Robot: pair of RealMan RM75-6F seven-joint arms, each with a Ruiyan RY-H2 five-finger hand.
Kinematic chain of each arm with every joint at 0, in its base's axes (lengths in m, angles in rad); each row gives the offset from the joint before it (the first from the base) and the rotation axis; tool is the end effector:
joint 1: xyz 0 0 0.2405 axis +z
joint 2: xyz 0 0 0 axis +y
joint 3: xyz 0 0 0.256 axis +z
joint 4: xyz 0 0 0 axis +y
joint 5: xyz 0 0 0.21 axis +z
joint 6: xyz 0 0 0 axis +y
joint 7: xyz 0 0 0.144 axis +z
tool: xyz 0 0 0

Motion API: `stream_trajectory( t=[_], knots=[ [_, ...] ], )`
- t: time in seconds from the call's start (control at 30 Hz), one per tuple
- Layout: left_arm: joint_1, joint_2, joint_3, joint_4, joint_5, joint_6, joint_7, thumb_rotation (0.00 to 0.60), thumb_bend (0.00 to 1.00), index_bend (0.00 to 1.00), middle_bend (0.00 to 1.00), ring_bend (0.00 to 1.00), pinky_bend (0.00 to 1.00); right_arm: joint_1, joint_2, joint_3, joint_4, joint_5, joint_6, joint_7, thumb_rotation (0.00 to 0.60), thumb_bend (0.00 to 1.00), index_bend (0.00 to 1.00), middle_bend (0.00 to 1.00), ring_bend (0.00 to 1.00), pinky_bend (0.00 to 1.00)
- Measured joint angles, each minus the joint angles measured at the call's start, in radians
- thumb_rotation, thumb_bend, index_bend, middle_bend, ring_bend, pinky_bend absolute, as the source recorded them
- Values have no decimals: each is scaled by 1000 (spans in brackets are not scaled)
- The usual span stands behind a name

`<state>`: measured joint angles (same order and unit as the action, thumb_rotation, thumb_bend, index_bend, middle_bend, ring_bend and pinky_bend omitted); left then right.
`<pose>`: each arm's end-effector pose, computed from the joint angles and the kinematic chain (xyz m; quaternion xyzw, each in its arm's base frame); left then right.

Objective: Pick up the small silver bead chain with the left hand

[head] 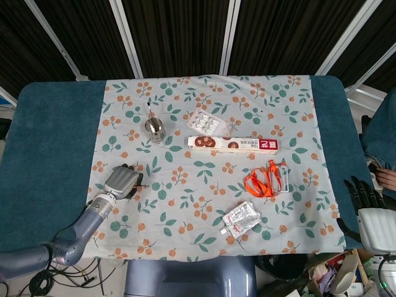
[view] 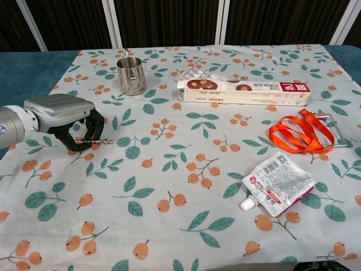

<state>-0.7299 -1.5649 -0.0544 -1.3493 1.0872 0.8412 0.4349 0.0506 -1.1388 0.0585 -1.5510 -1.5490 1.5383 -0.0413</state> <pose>-0.2047 0.3315 -0.0393 -0.8044 -0.3467 -0.2404 0.4183 -0.3170 -0.1724 0.1639 0.6037 -0.3447 0.3819 0.6090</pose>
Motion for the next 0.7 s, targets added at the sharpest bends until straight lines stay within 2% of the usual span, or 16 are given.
stream_trajectory(
  t=[0.7],
  knots=[
    [19, 3, -22, 19, 28, 38, -84, 600, 433, 553, 552, 335, 314, 1, 0, 1, -1, 2, -1, 0, 600, 170, 31, 13, 49, 136]
  ],
)
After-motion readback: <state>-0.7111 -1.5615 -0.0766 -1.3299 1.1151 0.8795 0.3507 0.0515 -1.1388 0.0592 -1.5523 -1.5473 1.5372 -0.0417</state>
